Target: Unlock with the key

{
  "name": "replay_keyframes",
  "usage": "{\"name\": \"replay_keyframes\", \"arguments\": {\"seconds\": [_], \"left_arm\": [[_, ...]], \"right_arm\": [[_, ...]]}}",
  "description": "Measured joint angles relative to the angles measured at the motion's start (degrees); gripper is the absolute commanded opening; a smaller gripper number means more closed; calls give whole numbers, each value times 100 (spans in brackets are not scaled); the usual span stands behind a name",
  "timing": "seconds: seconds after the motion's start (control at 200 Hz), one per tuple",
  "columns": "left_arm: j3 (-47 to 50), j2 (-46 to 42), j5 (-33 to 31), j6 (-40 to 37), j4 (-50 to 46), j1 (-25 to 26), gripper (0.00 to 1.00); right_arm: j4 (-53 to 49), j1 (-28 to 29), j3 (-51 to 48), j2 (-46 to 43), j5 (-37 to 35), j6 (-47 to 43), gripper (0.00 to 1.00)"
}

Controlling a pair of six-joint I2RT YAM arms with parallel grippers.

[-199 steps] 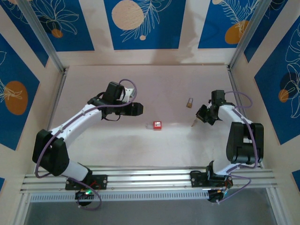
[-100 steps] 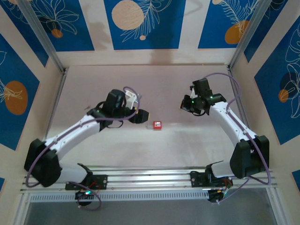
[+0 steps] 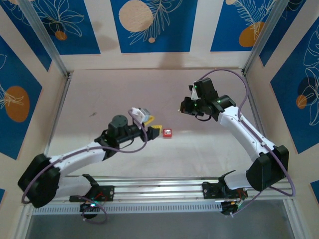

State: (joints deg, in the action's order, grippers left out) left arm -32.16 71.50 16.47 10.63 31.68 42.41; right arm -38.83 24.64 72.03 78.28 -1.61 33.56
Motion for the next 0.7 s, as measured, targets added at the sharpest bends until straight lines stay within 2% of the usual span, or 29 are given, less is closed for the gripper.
{"name": "replay_keyframes", "arguments": {"seconds": [0.08, 0.215, 0.305, 0.57, 0.7], "left_arm": [[4, 468, -52, -332, 184, 164, 57], [-146, 955, -345, -1088, 481, 769, 60], [-227, 1252, -391, -1410, 905, 999, 54], [-72, 2441, -573, -1523, 2997, 1034, 49], [0, 2778, -651, -1401, 3692, 1034, 46]], "right_arm": [[-42, 74, 0, -72, 61, 4, 3], [-63, 221, -52, -345, 157, 101, 3], [-66, 317, -175, -605, 203, 201, 3], [-44, 417, -557, -984, 382, 457, 2], [-46, 417, -706, -1102, 470, 544, 2]]}}
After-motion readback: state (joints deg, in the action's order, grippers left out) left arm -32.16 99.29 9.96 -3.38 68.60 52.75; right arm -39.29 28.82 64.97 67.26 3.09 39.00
